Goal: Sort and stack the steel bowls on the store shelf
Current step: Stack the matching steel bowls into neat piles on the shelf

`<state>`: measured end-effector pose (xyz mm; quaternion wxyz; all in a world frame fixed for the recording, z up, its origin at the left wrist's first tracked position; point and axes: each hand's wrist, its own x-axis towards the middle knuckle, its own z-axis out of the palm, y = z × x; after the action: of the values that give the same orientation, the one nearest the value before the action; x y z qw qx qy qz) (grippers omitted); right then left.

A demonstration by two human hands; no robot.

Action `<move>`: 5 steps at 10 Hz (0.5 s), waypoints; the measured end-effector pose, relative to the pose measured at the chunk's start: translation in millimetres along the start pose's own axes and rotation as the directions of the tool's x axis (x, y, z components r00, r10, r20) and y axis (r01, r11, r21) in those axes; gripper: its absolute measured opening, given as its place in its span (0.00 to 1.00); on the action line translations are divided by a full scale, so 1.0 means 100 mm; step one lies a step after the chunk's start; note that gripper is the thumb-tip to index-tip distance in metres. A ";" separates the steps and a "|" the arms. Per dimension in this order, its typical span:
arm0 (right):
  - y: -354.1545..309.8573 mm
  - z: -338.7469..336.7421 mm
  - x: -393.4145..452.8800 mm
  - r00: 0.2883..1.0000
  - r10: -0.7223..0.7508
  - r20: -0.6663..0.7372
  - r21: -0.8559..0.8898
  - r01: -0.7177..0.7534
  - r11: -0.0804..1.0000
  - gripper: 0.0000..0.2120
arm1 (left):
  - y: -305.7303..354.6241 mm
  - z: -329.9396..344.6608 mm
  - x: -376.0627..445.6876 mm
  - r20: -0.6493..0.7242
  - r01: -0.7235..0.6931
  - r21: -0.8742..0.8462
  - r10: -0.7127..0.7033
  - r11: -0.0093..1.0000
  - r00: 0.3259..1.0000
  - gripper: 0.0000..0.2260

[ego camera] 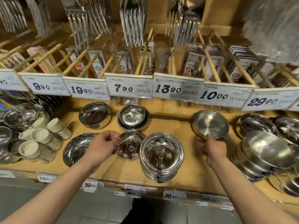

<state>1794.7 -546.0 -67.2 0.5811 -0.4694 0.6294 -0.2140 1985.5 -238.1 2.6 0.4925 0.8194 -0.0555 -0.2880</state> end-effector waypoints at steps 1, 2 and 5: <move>-0.10 0.10 0.12 0.994 0.072 -0.084 0.010 -0.072 0.997 0.34 | -0.06 -0.06 0.16 -0.003 0.032 -0.011 -0.032 0.999 0.999 0.06; -0.11 0.12 0.24 0.989 0.091 -0.120 0.037 -0.087 0.996 0.31 | -0.12 -0.10 0.30 -0.022 0.056 0.007 -0.056 0.998 0.998 0.04; -0.02 0.17 0.21 0.981 0.132 -0.139 0.158 -0.110 0.981 0.25 | 0.02 -0.13 0.75 0.017 0.109 0.084 -0.111 0.990 0.994 0.06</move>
<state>1813.8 -559.8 -81.2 0.5780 -0.3679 0.6808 -0.2591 2054.8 -257.5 -22.3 0.4407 0.8379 -0.0273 -0.3209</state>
